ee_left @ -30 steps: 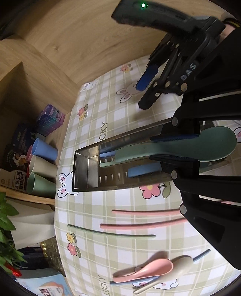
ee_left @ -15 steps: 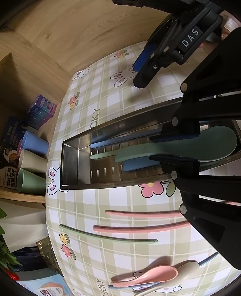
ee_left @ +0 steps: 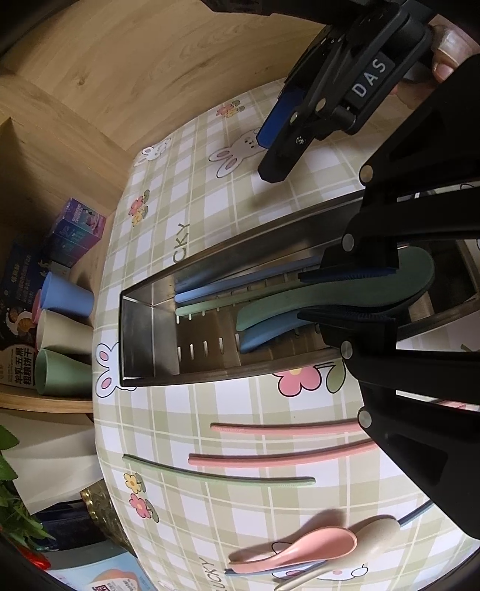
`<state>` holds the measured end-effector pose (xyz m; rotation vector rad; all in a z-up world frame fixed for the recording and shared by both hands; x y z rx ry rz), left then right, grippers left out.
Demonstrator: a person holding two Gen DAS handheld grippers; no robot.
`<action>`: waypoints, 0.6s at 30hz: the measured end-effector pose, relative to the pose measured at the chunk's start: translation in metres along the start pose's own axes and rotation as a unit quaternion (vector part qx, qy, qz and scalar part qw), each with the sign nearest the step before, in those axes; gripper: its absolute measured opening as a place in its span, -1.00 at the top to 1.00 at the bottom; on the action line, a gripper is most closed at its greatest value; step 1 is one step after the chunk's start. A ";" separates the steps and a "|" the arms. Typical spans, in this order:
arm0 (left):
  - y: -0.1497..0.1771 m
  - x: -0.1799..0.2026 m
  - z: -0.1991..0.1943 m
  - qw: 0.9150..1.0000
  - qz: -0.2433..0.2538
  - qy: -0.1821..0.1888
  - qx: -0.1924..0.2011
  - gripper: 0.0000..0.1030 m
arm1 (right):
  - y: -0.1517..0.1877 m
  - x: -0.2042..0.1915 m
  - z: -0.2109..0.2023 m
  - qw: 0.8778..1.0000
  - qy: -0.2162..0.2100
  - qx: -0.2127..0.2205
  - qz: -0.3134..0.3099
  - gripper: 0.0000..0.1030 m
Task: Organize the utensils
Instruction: 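Lower the mint-green spoon into the steel rack with the left tool and release, then move the left tool to the cream-white spoon and close on its handle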
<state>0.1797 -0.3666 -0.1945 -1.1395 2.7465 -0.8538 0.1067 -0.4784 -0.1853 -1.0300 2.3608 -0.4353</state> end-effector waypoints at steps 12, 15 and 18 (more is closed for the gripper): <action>0.007 -0.039 -0.056 0.999 -0.004 -0.003 0.043 0.73 | 0.008 -0.015 -0.008 1.000 0.004 -0.001 -0.004 0.00; 0.014 -0.060 -0.064 0.999 -0.016 -0.018 0.043 0.73 | 0.012 -0.025 -0.006 1.000 0.003 -0.004 -0.008 0.00; 0.024 -0.084 -0.071 0.998 -0.035 -0.031 0.040 0.73 | 0.017 -0.035 -0.004 1.000 0.001 -0.009 -0.013 0.00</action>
Point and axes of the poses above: each gripper's, at about its wrist camera, not at the fingertips, and z roughly the way its jaws point, x to its right, y to its underside, the point moved 4 cm from there along z, roughly the way its jaws point, and after that the axes turned 13 degrees about z, right-handed, at the moved point
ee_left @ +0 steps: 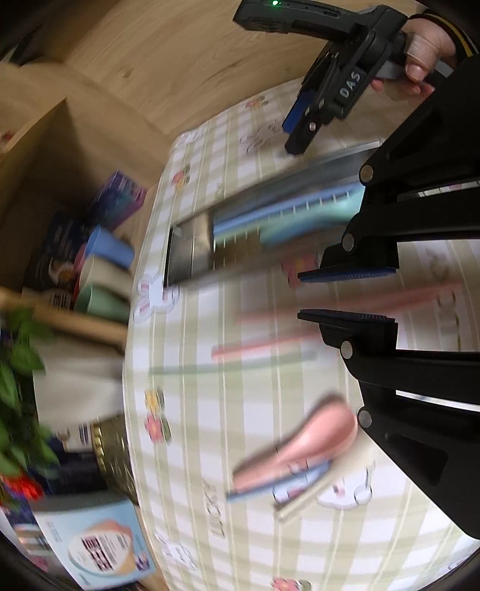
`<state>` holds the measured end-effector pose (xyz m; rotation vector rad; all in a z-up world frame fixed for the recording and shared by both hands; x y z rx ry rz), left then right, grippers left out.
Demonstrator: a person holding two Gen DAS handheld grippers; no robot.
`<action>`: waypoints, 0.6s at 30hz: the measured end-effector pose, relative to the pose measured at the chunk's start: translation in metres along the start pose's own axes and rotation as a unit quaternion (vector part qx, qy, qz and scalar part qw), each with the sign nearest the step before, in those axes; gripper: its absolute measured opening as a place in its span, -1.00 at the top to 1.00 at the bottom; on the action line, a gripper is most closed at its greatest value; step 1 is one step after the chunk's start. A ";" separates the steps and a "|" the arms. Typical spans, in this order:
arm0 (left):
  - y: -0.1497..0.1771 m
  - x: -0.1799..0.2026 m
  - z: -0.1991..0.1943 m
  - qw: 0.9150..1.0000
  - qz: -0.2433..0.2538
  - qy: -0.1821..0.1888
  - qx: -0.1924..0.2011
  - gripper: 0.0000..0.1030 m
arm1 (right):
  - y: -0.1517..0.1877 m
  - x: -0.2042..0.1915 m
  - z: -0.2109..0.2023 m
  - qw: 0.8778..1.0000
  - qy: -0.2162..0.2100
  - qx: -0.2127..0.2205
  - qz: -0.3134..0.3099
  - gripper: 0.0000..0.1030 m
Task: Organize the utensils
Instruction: 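Move the left tool to the cream-white spoon and close on its handle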
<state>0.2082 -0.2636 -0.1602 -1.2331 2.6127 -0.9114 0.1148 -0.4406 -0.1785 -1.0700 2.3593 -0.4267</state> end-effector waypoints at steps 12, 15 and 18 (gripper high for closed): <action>0.043 -0.099 -0.015 0.994 -0.099 -0.044 -0.013 0.39 | 0.014 -0.042 0.011 1.000 -0.009 -0.016 -0.022 0.00; 0.051 -0.117 -0.015 0.990 -0.129 -0.048 -0.013 0.39 | 0.014 -0.050 0.012 0.999 -0.012 -0.018 -0.029 0.00; 0.054 -0.131 -0.013 0.987 -0.153 -0.053 -0.012 0.38 | 0.014 -0.054 0.012 0.999 -0.013 -0.018 -0.033 0.00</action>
Point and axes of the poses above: each gripper's, at about its wrist camera, not at the fingertips, and z roughly the way its jaws point, x to its right, y to its underside, the point moved 4 cm from there along z, roughly the way its jaws point, and after that the axes turned 13 degrees about z, right-handed, at the moved point
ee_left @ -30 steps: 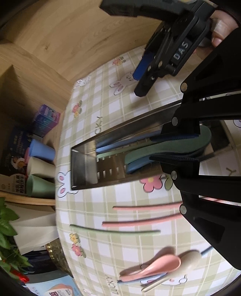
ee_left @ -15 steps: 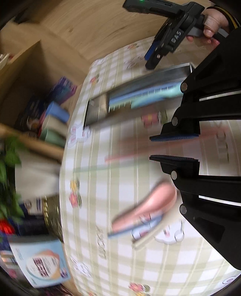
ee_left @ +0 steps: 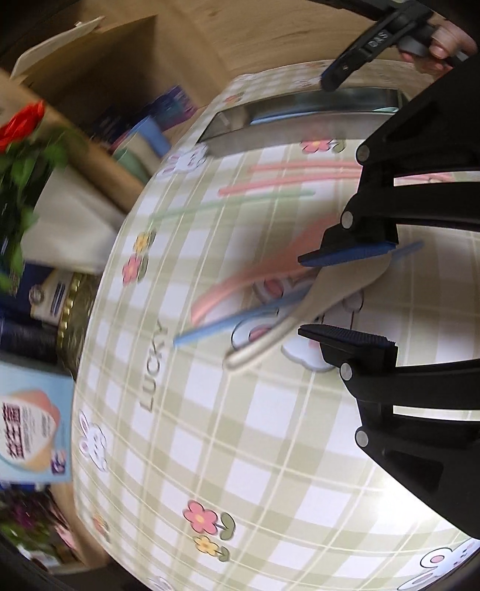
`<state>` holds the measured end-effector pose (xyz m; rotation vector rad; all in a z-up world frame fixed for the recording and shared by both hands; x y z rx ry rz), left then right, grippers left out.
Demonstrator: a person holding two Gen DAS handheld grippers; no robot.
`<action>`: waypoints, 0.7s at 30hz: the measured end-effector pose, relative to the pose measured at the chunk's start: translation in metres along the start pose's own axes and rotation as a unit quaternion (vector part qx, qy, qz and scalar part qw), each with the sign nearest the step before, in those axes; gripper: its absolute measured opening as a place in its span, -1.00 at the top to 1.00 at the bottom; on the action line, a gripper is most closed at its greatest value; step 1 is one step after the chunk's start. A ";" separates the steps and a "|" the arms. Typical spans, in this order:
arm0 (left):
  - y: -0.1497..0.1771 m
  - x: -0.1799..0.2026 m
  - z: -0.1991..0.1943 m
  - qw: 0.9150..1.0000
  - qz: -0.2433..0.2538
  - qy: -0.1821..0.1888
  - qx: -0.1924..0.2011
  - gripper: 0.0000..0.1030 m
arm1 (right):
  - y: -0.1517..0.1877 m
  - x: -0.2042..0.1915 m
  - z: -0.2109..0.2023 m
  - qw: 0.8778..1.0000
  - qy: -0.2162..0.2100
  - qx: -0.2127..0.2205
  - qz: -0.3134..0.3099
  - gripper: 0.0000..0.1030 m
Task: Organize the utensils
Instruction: 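Move the left tool to the cream-white spoon and close on its handle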
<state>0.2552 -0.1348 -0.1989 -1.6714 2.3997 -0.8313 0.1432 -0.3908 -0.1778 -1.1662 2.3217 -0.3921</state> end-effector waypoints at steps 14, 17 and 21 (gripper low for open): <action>0.006 -0.003 0.019 0.999 -0.025 0.013 -0.017 0.36 | 0.001 0.001 0.004 1.000 0.006 -0.006 -0.001 0.00; 0.004 -0.004 0.022 0.999 -0.029 0.013 -0.016 0.36 | 0.001 0.001 0.005 1.000 0.007 -0.006 0.000 0.00; 0.003 0.000 0.022 1.000 -0.024 0.010 -0.015 0.37 | 0.002 0.001 0.005 1.000 0.006 -0.007 0.001 0.00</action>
Point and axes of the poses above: each gripper's, at about its wrist camera, not at the fingertips, and z roughly the way its jaws point, x to its right, y to its underside, the point moved 4 cm from there along z, roughly the way its jaws point, and after that the axes turned 13 degrees about z, right-handed, at the moved point
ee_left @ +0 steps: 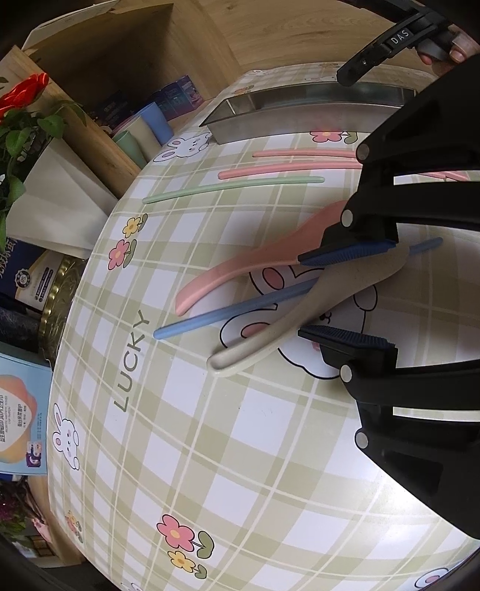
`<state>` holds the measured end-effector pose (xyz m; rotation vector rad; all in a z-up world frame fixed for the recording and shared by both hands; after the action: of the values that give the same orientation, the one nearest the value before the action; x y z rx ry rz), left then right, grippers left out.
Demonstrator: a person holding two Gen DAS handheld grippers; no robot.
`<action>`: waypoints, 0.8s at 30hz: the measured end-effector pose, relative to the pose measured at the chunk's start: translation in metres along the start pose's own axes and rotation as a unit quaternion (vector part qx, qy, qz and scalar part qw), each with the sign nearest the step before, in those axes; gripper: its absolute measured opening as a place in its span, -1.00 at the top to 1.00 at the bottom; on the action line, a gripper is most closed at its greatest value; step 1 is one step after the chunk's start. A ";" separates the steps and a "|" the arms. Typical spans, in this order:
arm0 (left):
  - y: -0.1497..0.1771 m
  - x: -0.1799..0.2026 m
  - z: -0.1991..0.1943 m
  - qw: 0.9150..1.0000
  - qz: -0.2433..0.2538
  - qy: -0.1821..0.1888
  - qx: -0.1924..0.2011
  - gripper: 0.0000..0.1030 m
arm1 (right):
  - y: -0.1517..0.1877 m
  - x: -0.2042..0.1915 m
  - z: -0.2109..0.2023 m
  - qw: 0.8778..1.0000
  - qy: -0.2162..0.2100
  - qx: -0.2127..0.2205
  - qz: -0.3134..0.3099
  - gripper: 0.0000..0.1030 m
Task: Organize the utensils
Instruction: 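Move the left tool to the cream-white spoon and close on its handle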
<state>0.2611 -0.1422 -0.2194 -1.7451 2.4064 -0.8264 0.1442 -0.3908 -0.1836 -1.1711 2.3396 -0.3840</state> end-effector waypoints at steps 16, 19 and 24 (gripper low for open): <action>0.003 -0.002 0.000 1.000 -0.013 -0.002 -0.002 0.54 | 0.000 -0.005 -0.004 1.000 -0.004 0.002 -0.002 0.00; 0.004 0.002 0.000 1.000 -0.001 -0.011 -0.002 0.53 | -0.001 -0.006 -0.005 1.000 -0.005 0.003 -0.003 0.00; 0.006 0.004 0.000 1.000 0.005 -0.009 -0.004 0.62 | -0.001 -0.006 -0.006 1.000 -0.006 0.005 -0.003 0.00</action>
<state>0.2547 -0.1450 -0.2211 -1.7350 2.4080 -0.7989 0.1443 -0.3865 -0.1760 -1.1720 2.3223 -0.3885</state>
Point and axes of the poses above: each gripper's, at about its wrist camera, not at the fingertips, and z roughly the way its jaws point, x to its right, y to its underside, the point moved 4 cm from there along z, roughly the way its jaws point, and after that the axes turned 13 degrees about z, right-handed, at the moved point
